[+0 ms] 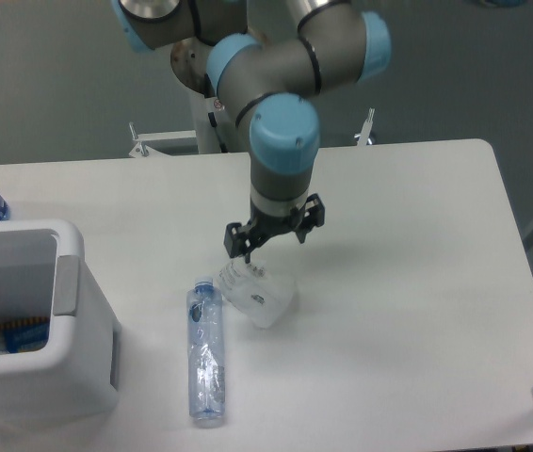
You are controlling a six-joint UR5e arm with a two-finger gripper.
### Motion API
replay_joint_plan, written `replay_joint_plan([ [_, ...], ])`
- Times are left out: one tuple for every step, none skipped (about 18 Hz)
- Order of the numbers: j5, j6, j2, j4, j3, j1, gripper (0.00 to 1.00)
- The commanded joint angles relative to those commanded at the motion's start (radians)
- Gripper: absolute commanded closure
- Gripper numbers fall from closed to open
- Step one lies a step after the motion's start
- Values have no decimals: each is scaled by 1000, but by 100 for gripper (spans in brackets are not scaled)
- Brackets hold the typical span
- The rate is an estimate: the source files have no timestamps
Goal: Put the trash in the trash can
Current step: 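Lower the open gripper onto the crumpled clear plastic bag, then close the gripper on the plastic bag and lift it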
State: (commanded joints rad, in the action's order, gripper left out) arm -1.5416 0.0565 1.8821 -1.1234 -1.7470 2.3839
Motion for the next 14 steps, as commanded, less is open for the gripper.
replay_joint_plan([
  [-8,15,2,31,-20,-3,0],
  [-17,23,3,39,-35,-8,0],
  [-20,26,3,39,-45,-12,0],
  [-20,26,3,42,-55,-14,0],
  [-18,26,8,43,-63,-14,0],
  [-18,26,18,43,-65,-15,0],
  [-18,26,31,45,-63,-15,0],
  [-18,26,38,48,-63,-17,0],
  [-18,26,46,47,-62,-23,0],
  [-17,26,49,48,-62,-25,0],
  [-17,26,51,47,-62,-25,0],
  [-18,26,54,48,-63,-25,0],
  [-18,26,60,50,-63,-25,0],
  [-20,26,61,50,-65,-25,5],
])
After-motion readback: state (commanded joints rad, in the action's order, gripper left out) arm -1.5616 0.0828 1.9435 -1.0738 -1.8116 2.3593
